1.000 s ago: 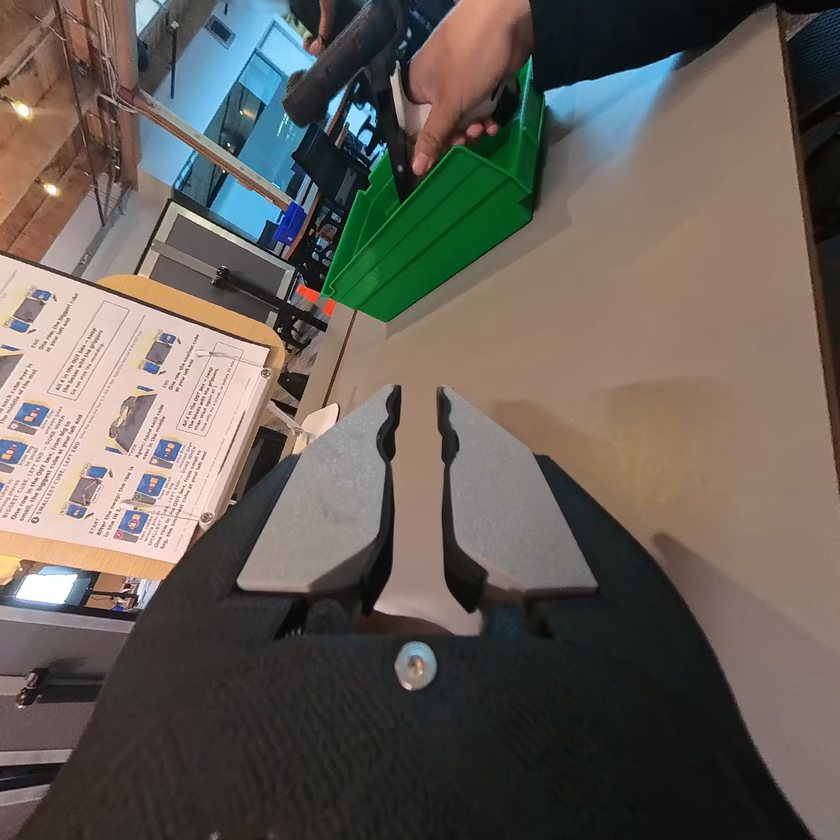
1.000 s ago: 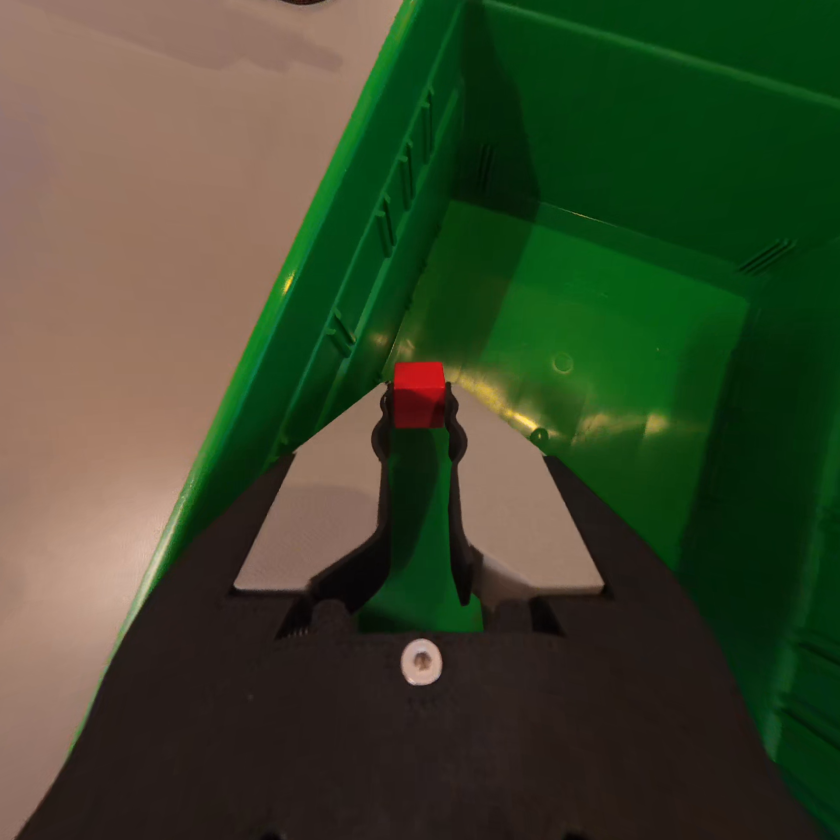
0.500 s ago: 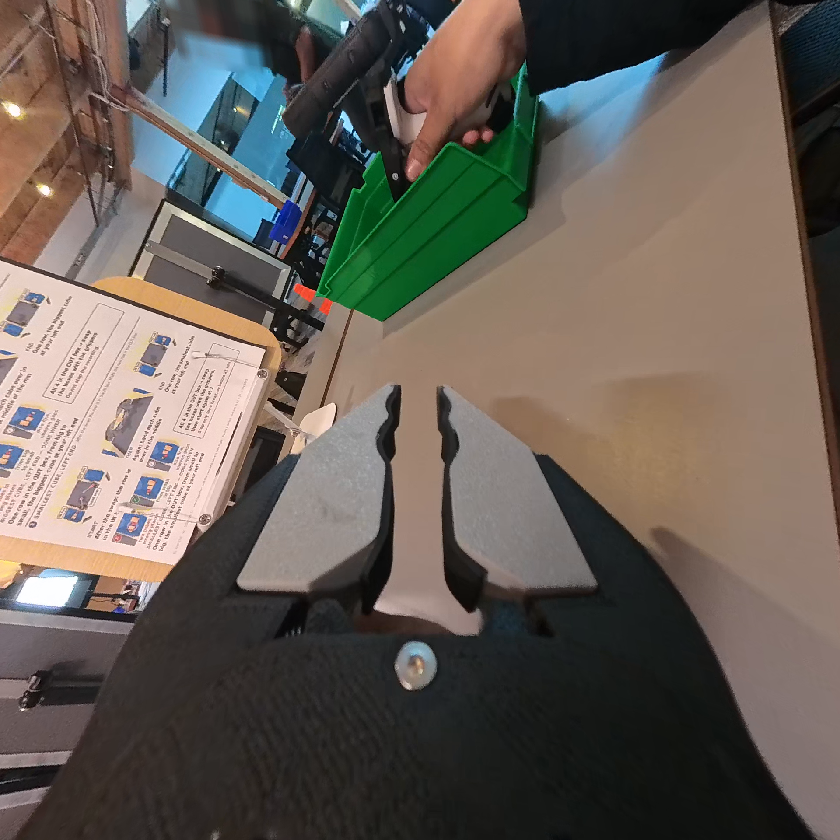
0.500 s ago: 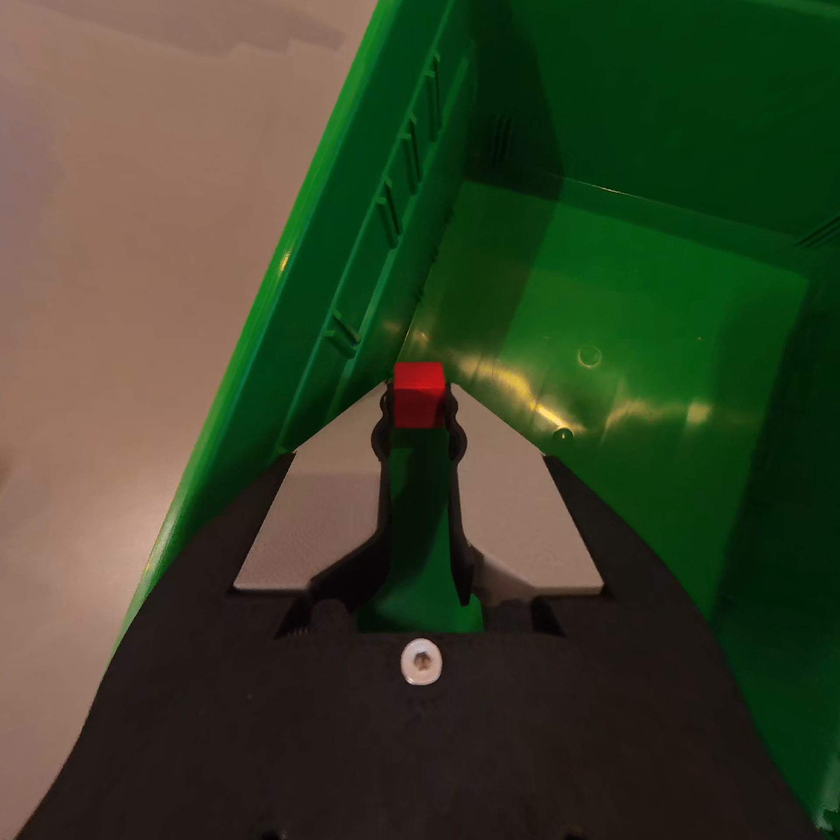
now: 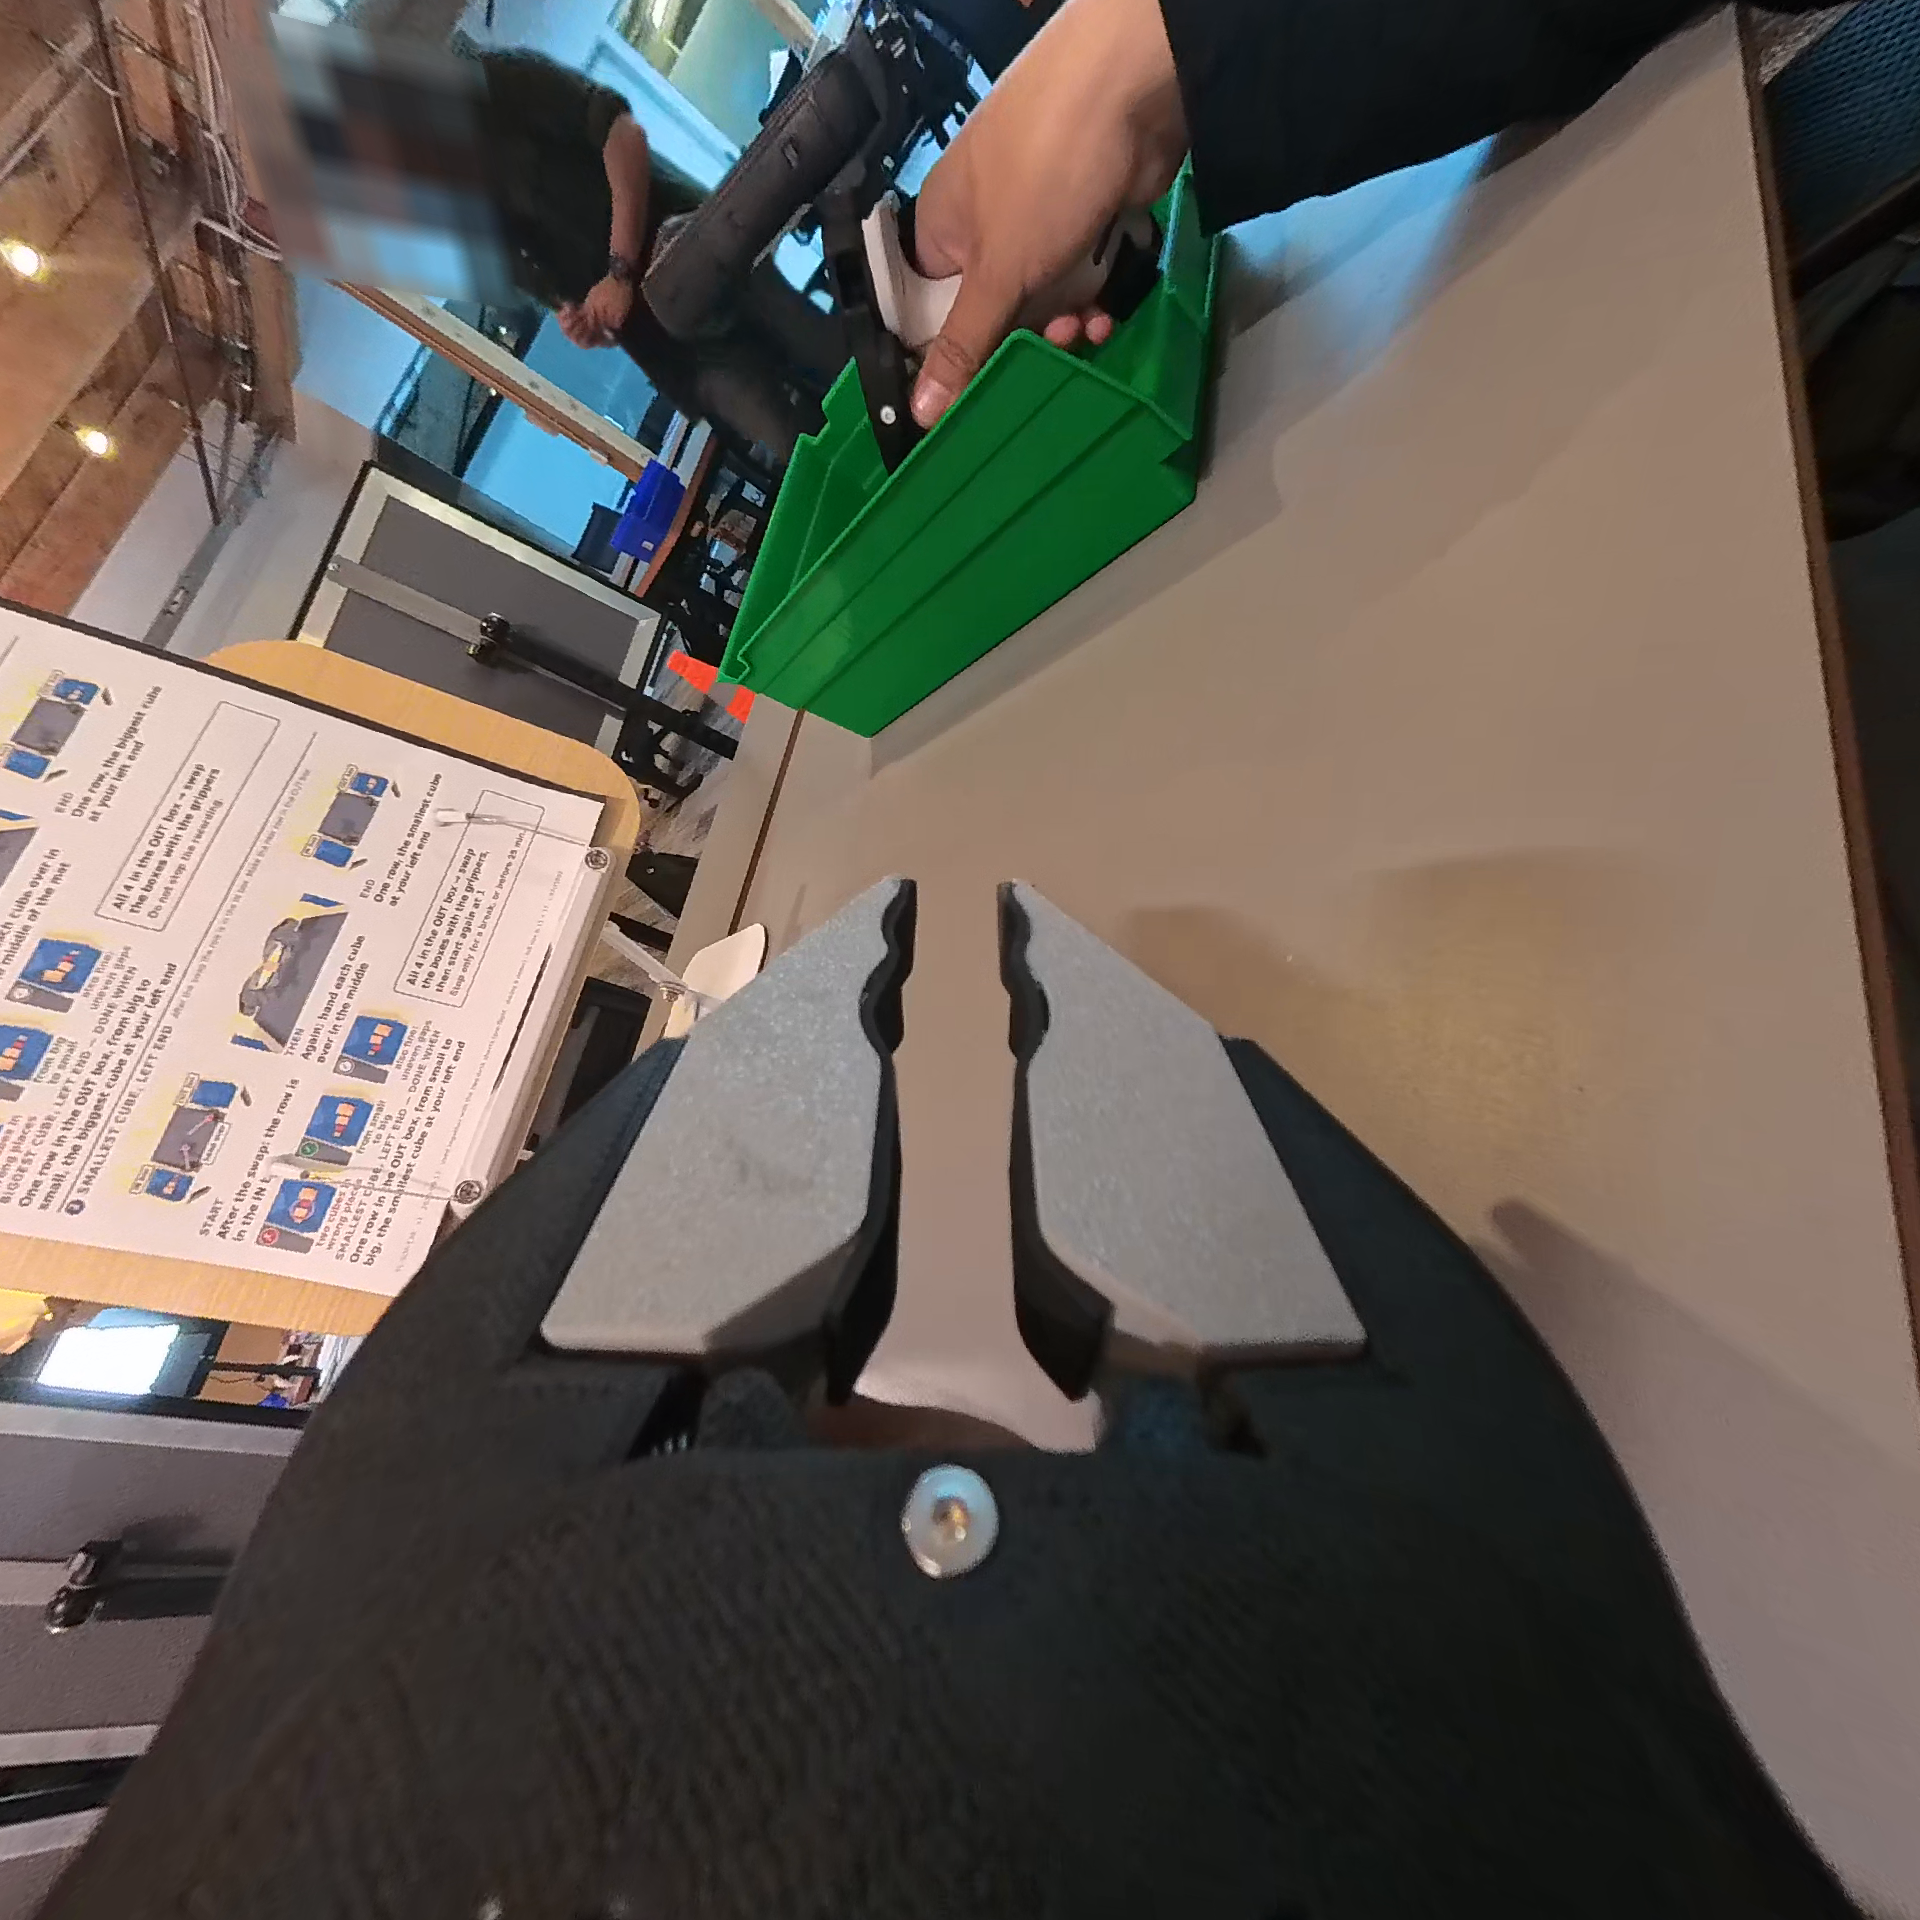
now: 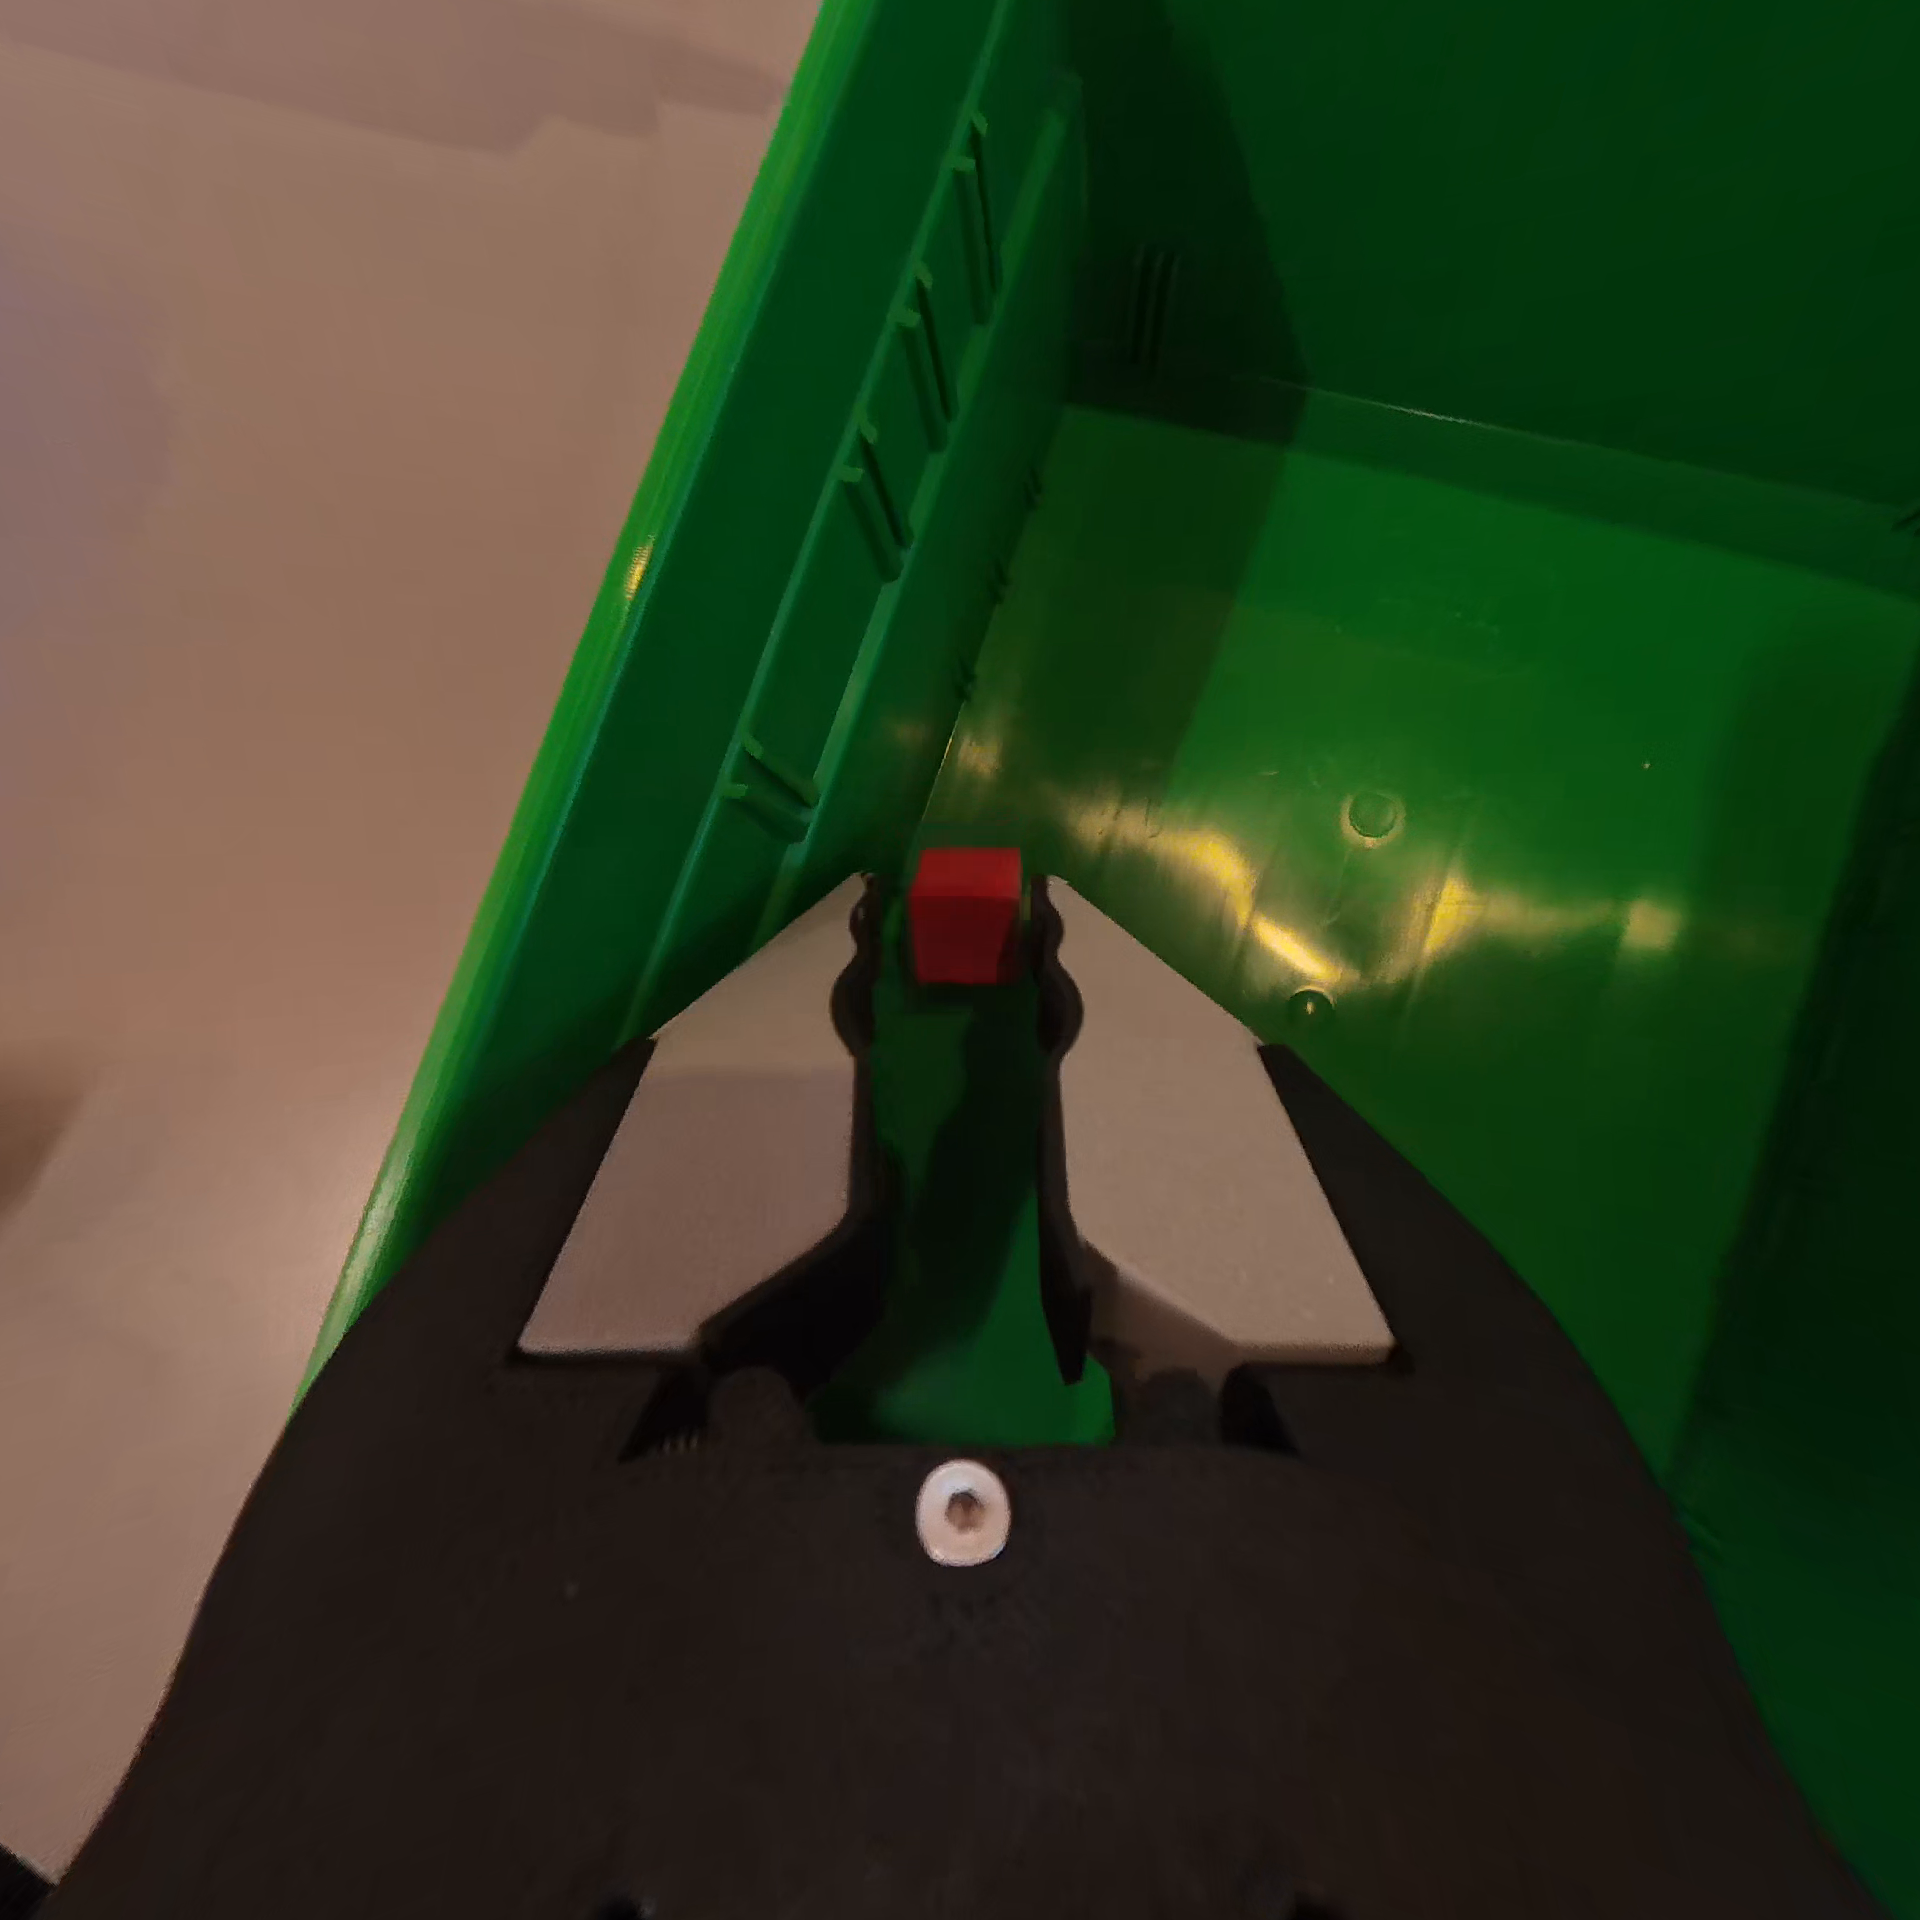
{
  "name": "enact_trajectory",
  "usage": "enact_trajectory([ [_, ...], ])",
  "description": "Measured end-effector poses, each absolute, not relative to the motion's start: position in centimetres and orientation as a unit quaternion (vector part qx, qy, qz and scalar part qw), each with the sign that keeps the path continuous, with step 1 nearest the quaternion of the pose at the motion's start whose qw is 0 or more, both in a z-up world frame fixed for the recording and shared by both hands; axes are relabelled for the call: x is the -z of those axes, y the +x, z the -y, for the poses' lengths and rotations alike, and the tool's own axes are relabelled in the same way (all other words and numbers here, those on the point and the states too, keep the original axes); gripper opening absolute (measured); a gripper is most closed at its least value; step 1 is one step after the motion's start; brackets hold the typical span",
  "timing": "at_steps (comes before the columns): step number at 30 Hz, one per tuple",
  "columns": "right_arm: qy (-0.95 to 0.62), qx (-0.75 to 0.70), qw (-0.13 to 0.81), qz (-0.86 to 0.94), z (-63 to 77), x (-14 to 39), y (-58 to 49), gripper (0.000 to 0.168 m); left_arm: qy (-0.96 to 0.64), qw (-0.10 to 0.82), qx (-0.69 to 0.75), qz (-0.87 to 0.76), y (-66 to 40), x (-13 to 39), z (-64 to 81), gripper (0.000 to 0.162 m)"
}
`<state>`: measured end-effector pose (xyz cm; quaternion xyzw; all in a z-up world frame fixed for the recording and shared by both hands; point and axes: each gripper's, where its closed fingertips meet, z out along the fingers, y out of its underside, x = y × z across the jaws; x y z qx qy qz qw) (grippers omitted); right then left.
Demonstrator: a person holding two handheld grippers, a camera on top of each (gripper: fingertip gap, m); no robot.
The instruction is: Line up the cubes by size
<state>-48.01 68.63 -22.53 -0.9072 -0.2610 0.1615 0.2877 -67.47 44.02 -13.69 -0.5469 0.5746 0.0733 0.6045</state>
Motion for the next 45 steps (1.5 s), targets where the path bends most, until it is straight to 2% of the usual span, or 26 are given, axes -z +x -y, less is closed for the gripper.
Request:
enact_trajectory([
  [4, -0.908, -0.173, 0.283, 0.258, -68.5, 22.5, -48.0, 0.031, -0.549, 0.602, -0.070, -0.576, -67.3, 13.9, -44.1, 0.013],
  [12, -0.890, -0.161, 0.357, 0.235, -70.1, 19.8, -45.7, 0.017, -0.553, 0.596, -0.071, -0.578, -67.0, 14.3, -44.1, 0.013],
  [16, -0.892, -0.122, 0.359, 0.247, -70.5, 20.3, -44.7, 0.010, -0.554, 0.596, -0.073, -0.576, -67.3, 14.2, -44.1, 0.013],
  [23, -0.875, -0.116, 0.398, 0.251, -70.8, 18.7, -45.1, 0.009, -0.561, 0.600, -0.079, -0.565, -68.4, 13.5, -44.0, 0.013],
  [29, -0.821, -0.119, 0.504, 0.239, -71.3, 14.2, -44.9, 0.034, -0.632, 0.595, -0.035, -0.495, -70.6, 12.7, -45.0, 0.015],
  [33, -0.762, -0.121, 0.595, 0.223, -70.9, 9.9, -44.4, 0.062, -0.707, 0.606, -0.017, -0.365, -74.6, 11.6, -47.6, 0.016],
  [40, -0.674, -0.117, 0.696, 0.218, -69.2, 5.2, -44.2, 0.082, -0.737, 0.650, 0.084, -0.167, -80.0, 8.4, -48.6, 0.021],
  [45, -0.648, -0.102, 0.723, 0.215, -68.5, 3.8, -43.9, 0.086, -0.709, 0.694, 0.103, -0.072, -83.5, 6.2, -48.6, 0.023],
])
